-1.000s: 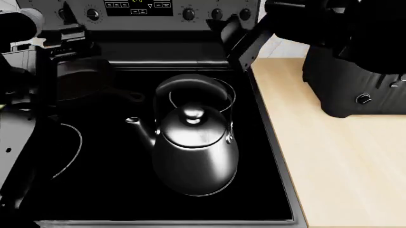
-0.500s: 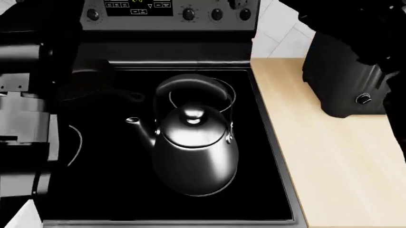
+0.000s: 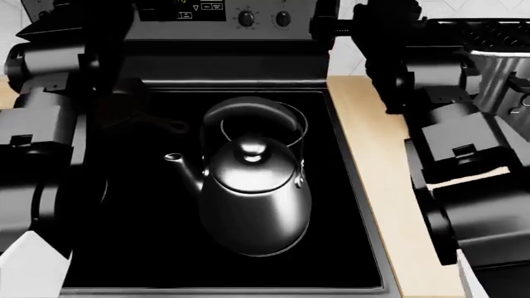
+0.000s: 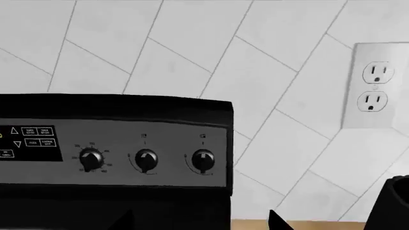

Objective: Pick the kettle from the counter and place it on a stove burner. Then turn the burner on.

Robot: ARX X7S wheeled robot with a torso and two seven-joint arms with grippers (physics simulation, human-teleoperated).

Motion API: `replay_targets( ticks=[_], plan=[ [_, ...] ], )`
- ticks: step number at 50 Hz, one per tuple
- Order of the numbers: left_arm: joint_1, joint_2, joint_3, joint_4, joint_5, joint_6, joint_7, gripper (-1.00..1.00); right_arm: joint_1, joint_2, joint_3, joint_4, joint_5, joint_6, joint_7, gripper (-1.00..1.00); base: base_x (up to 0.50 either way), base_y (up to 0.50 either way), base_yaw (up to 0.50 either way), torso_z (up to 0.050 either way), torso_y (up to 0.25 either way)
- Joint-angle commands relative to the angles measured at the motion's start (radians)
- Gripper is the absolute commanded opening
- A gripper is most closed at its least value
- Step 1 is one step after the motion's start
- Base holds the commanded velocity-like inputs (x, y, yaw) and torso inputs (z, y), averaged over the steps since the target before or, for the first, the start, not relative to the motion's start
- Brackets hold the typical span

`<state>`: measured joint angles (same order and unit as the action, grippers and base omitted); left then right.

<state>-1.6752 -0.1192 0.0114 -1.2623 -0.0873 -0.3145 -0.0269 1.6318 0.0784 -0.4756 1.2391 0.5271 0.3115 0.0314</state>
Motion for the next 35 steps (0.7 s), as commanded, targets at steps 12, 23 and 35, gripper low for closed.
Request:
replay_targets(
  ticks=[12,23,35],
  plan=[
    [0.033,0.034,-0.029,-0.046,0.101,0.071,0.010,1.00,-0.095,-0.078,0.410,0.070,-0.377,-0.039,-0.009,1.00,0.00,0.00,0.00,0.000,0.000],
    [0.023,0.036,-0.034,-0.046,0.080,0.062,0.011,1.00,-0.105,-0.078,0.358,0.070,-0.342,-0.083,-0.025,1.00,0.43,-0.07,0.00,0.000,0.000],
    [0.019,0.022,-0.065,-0.046,0.079,0.063,0.008,1.00,-0.107,-0.078,0.281,0.070,-0.271,-0.084,-0.023,1.00,0.50,-0.01,0.00,0.000,0.001]
  ],
)
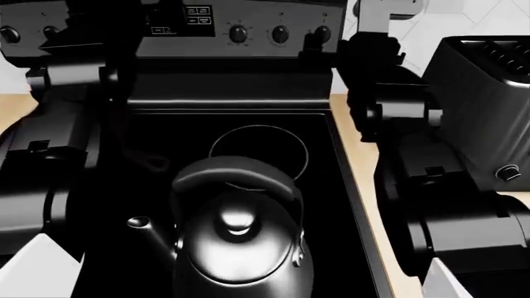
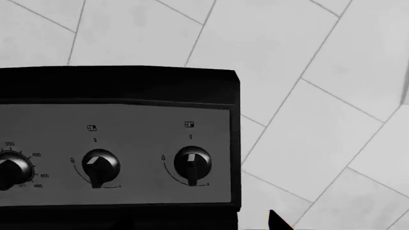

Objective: Pick the kettle from the counter and place it on a stove burner. Then turn the burner on.

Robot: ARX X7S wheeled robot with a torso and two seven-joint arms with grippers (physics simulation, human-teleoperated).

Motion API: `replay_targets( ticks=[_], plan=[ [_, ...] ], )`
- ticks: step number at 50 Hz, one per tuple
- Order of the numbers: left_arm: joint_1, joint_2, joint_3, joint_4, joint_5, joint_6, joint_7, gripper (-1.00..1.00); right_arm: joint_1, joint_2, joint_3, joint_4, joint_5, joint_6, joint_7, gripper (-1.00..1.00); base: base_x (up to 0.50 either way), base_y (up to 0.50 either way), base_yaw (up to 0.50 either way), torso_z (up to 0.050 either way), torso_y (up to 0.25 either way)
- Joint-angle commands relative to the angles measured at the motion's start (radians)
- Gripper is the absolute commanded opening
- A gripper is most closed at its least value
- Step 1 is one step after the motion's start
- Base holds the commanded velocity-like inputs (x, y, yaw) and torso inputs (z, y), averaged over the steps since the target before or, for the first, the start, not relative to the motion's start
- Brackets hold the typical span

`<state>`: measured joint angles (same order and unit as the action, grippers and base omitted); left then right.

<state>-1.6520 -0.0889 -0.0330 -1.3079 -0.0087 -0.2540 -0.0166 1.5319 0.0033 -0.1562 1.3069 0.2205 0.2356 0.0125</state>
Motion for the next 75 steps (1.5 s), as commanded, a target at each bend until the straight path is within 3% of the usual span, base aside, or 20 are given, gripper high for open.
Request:
replay_targets(
  ticks=[1,11,29,35,42,52,75],
  plan=[
    [-0.005,-0.008,-0.022,-0.001,0.001,0.002,-0.003,1.00,-0.007,-0.003,-0.039,0.002,0.037,-0.007,-0.004,1.00,0.50,0.00,0.00,0.000,0.000],
    [-0.002,-0.006,-0.024,-0.001,0.006,0.005,0.009,1.00,-0.007,-0.003,-0.001,0.002,0.012,-0.005,-0.010,1.00,0.50,0.00,0.00,0.000,0.000],
    [-0.049,-0.004,-0.047,-0.001,-0.002,0.037,0.028,1.00,0.102,-0.002,0.082,0.002,-0.157,0.033,-0.045,1.00,0.00,0.00,0.00,0.000,0.000],
    [-0.100,0.014,-0.065,-0.001,0.002,0.071,0.002,1.00,0.130,-0.003,0.041,0.002,-0.111,0.040,-0.040,1.00,0.00,0.00,0.00,0.000,0.000],
    [-0.094,0.041,-0.059,-0.001,0.007,-0.025,-0.077,1.00,0.132,-0.003,-0.019,0.002,-0.042,0.067,-0.039,1.00,0.00,0.00,0.00,0.000,0.000],
    [-0.100,0.054,-0.047,-0.001,0.008,-0.074,-0.083,1.00,0.127,-0.003,-0.033,0.002,-0.009,0.073,-0.041,1.00,0.00,0.00,0.00,0.000,0.000],
    [-0.120,0.036,-0.047,-0.001,0.009,-0.079,-0.076,1.00,0.133,-0.003,-0.068,0.002,0.033,0.037,-0.039,1.00,0.00,0.00,0.00,0.000,-0.248]
  ],
)
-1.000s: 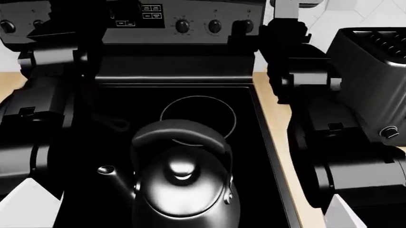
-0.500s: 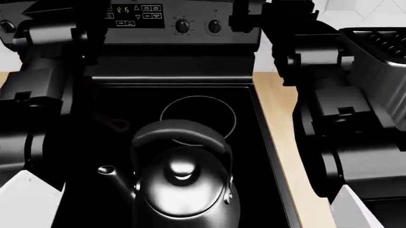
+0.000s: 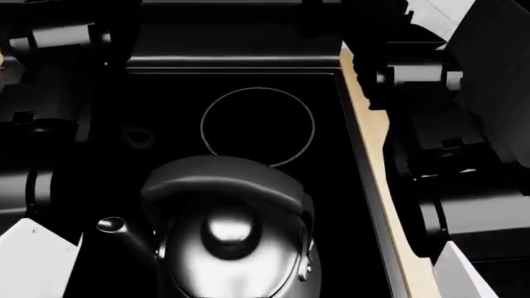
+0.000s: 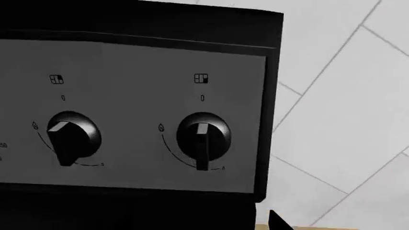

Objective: Pick the kettle from the counter and place it on a stove burner. Then turn the burner on.

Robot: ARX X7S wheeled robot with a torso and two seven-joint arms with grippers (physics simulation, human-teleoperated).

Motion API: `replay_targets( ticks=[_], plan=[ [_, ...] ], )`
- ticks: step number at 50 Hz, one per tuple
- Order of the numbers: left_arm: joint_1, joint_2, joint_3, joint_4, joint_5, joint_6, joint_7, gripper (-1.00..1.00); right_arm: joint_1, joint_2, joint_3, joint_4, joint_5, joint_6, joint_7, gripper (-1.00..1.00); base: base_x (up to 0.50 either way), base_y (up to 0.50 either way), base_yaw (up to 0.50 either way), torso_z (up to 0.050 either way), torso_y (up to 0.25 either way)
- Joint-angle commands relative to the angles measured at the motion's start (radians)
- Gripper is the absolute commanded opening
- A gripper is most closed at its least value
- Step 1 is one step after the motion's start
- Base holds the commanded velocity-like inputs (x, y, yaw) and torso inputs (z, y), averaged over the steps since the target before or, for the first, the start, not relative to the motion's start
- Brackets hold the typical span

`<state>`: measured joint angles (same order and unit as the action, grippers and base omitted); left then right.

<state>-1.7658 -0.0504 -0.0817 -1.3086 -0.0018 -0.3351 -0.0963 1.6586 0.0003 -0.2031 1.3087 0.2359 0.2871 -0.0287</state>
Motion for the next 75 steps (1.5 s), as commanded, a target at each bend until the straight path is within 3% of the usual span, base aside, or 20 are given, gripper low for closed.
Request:
replay_targets(
  ticks=[1,20,40,55,63,70,75],
  plan=[
    [-0.007,-0.003,-0.006,0.000,-0.004,0.008,0.006,1.00,0.008,0.000,-0.019,0.000,0.016,-0.016,0.002,1.00,0.00,0.00,0.00,0.000,0.000],
    [-0.041,-0.007,-0.009,0.000,0.004,0.008,0.033,1.00,0.104,0.000,0.043,0.000,-0.080,-0.064,0.003,1.00,0.00,0.00,0.00,0.000,0.000],
    [-0.082,-0.010,0.026,0.000,0.004,0.003,0.041,1.00,0.134,0.000,0.034,0.000,-0.061,-0.069,-0.004,1.00,0.00,0.00,0.00,0.000,0.000],
    [-0.077,-0.012,0.029,0.000,-0.003,0.008,0.042,1.00,0.124,0.000,0.044,0.000,-0.061,-0.077,-0.001,1.00,0.00,0.00,0.00,0.000,-0.240],
    [-0.073,-0.010,0.010,0.000,-0.003,0.005,0.046,1.00,0.123,0.000,0.039,0.000,-0.053,-0.084,-0.007,1.00,0.00,0.00,0.00,0.000,0.000],
    [-0.072,-0.012,0.008,0.000,0.001,0.005,0.044,1.00,0.122,0.000,0.015,0.000,-0.022,-0.108,-0.028,1.00,0.00,0.00,0.00,0.000,0.000],
    [-0.070,-0.013,0.009,0.000,0.001,0.004,0.043,1.00,0.121,0.000,-0.095,0.000,0.065,-0.117,-0.067,1.00,0.00,0.00,0.00,0.000,0.000]
  ],
)
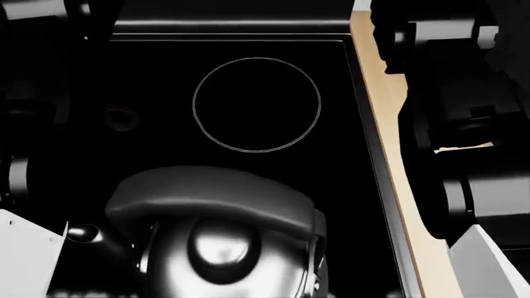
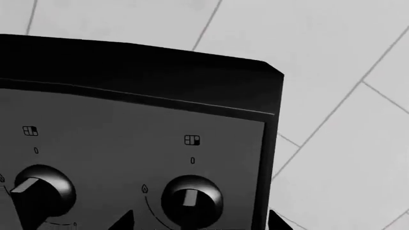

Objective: Pick the kettle from the counter and place it on a stove burner. Then turn the burner on.

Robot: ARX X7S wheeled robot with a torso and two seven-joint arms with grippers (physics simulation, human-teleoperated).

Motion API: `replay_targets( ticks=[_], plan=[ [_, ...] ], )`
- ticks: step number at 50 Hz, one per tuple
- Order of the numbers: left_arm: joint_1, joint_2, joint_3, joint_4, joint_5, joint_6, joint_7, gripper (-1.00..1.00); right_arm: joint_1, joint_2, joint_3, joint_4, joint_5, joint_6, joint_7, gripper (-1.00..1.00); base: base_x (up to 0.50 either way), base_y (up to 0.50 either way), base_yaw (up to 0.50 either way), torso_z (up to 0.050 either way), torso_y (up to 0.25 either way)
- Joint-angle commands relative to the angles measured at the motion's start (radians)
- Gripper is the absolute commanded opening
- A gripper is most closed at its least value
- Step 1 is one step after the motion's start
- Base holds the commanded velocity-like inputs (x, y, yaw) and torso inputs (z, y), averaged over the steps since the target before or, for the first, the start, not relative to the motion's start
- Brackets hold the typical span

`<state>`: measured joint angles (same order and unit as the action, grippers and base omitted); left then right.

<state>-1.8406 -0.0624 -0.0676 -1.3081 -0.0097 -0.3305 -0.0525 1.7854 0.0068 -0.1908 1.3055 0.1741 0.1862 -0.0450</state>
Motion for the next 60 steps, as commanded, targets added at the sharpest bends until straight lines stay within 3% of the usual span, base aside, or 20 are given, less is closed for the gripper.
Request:
replay_targets(
  ticks=[1,9,19,31,36,60],
  plan=[
    [0.005,-0.001,-0.005,-0.001,0.009,0.000,-0.001,1.00,-0.004,-0.007,-0.125,0.003,0.139,-0.016,-0.057,-1.00,0.00,0.00,0.00,0.000,0.000],
    [0.005,-0.002,-0.012,-0.001,0.006,0.001,0.005,1.00,0.007,-0.006,-0.143,0.003,0.102,0.006,-0.063,-1.00,0.00,0.00,0.00,0.000,0.000],
    [0.004,-0.002,-0.025,-0.001,0.007,0.003,0.015,1.00,0.023,-0.006,-0.069,0.003,0.023,0.019,-0.061,-1.00,0.00,0.00,0.00,0.000,0.000],
    [0.000,-0.001,-0.029,-0.001,0.008,-0.002,0.025,1.00,0.059,-0.006,-0.224,0.003,0.113,0.045,-0.059,-1.00,0.00,0.00,0.00,0.000,0.000],
    [0.000,0.002,-0.030,-0.001,0.007,-0.001,0.028,1.00,0.086,-0.007,-0.460,0.003,0.178,0.080,-0.059,-1.00,0.00,0.00,0.00,0.000,0.000],
    [-0.004,0.010,-0.037,-0.001,0.009,0.000,0.035,1.00,0.141,-0.007,-1.137,0.002,0.470,0.145,-0.111,-1.00,0.00,0.00,0.00,0.000,0.000]
  ],
)
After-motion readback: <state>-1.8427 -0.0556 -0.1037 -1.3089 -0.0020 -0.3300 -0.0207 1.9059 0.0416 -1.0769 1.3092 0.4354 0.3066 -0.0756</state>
